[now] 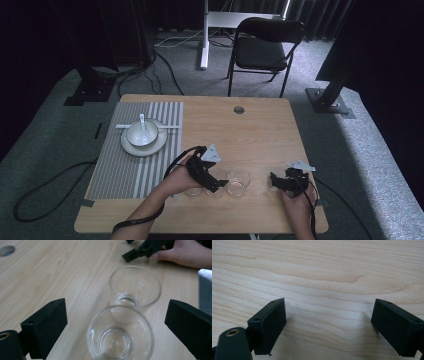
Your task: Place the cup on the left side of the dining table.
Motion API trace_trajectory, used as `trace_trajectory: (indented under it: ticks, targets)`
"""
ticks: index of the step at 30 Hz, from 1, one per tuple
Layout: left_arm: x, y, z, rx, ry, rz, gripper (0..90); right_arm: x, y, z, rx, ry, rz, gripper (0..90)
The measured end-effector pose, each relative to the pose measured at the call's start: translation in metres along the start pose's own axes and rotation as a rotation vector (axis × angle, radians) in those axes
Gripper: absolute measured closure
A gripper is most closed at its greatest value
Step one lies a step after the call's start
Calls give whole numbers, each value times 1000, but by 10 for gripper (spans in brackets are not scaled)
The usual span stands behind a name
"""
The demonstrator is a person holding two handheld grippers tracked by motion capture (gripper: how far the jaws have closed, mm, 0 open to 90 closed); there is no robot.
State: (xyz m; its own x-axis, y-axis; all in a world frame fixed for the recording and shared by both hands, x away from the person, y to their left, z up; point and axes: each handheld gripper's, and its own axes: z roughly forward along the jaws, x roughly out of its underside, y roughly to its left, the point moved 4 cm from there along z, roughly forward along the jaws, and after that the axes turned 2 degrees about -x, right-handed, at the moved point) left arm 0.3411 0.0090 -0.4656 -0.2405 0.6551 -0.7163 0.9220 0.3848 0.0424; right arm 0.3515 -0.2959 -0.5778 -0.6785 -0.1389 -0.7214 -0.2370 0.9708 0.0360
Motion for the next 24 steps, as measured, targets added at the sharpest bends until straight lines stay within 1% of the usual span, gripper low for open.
trace_trajectory:
  ticks: [1, 2, 3, 5, 6, 7, 8, 10, 11, 12, 13, 14, 15, 16, 17, 18, 19, 21, 22, 24]
  targets:
    - [-2, -2, 2, 12, -1, 4, 48, 0, 0, 0, 0, 0, 0, 122]
    - [-5, -3, 4, 3, 2, 9, 48, 0, 0, 0, 0, 0, 1, 122]
    - [-7, -4, 7, 20, 7, 12, 48, 0, 0, 0, 0, 0, 1, 121]
    - [-11, -7, 12, 18, 19, 17, 48, 0, 0, 0, 0, 0, 0, 121]
    - [-12, -8, 15, 31, 23, 18, 48, 0, 0, 0, 0, 0, 0, 122]
    - [-14, -8, 18, 23, 29, 18, 48, 0, 0, 0, 0, 0, 0, 121]
    - [-15, -9, 21, 31, 38, 20, 48, 0, 0, 0, 0, 0, 0, 122]
    - [-17, -12, 27, 29, 54, 19, 47, 0, 0, 0, 0, 0, 0, 122]
    - [-17, -13, 30, 39, 66, 23, 48, 0, 0, 0, 0, 0, 0, 121]
    - [-18, -15, 33, 30, 78, 27, 47, 0, 0, 0, 0, 0, 0, 122]
    - [-19, -17, 37, 43, 84, 31, 47, 0, 0, 0, 0, 0, 0, 122]
    - [-20, -19, 40, 48, 106, 44, 48, 0, 0, 0, 0, 0, 1, 122]
    - [-20, -20, 43, 32, 117, 51, 48, 0, 0, 0, 0, 0, 1, 122]
    - [-20, -20, 43, 32, 117, 51, 48, 0, 0, 0, 0, 0, 1, 122]
    - [-22, -22, 47, 43, 133, 53, 48, 0, 0, 0, 0, 0, 1, 122]
    - [-22, -23, 48, 31, 137, 55, 48, 0, 0, 0, 0, 0, 1, 122]
    - [-23, -25, 51, 43, 143, 60, 55, 0, 0, 0, 0, 0, 1, 122]
    - [-24, -27, 54, 29, 161, 65, 63, 0, 0, 0, 0, 0, 0, 122]
    - [-25, -27, 56, 47, 171, 63, 62, 0, 0, 0, 0, 0, 0, 121]
    - [-25, -27, 59, 30, 185, 65, 63, 0, 0, 0, 0, 0, 0, 122]
